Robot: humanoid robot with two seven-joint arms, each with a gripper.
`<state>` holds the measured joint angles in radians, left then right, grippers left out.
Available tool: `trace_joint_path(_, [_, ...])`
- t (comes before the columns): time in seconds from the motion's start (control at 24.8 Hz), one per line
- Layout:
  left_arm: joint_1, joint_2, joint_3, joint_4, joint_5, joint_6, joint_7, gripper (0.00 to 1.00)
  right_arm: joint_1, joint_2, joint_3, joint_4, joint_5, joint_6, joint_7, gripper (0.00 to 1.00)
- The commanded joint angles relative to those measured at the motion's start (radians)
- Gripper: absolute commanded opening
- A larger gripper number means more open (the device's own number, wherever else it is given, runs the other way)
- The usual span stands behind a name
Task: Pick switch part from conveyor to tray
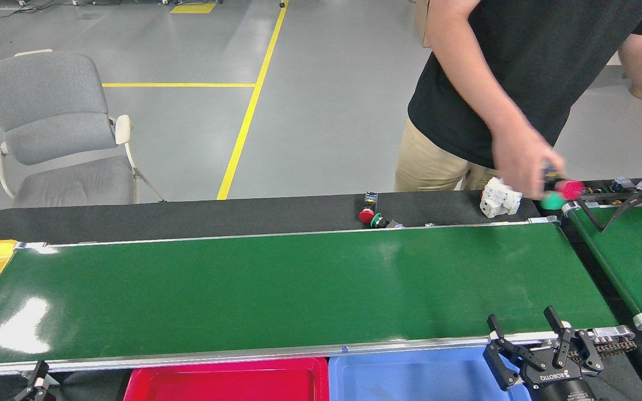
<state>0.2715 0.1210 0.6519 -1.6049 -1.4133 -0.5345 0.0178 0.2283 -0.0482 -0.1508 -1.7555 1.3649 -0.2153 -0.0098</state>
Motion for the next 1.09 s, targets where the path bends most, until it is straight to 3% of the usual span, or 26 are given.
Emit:
trace_joint_path(0.0, [-0.003, 0.003, 0.006, -0.017, 0.007, 0.002, 0.008, 1.0, 0.008, 0.013, -0.004, -0.015, -0.003, -0.001, 0.005, 0.99])
trace_joint_path(0.32, [-0.006, 0.006, 0.014, -0.012, 0.007, 0.002, 0.022, 1.0, 0.029, 0.042, -0.003, -0.013, -0.003, -0.002, 0.002, 0.99])
trace_joint_path(0.56, [-0.001, -0.007, 0.005, -0.017, 0.007, 0.002, 0.165, 1.0, 0.017, 0.044, -0.003, -0.013, -0.003, -0.001, 0.002, 0.99])
trace_joint_path(1.05, [0.006, 0.005, -0.008, -0.003, -0.004, -0.005, 0.16, 1.0, 0.017, 0.028, 0.002, -0.013, -0.001, -0.027, 0.002, 0.99])
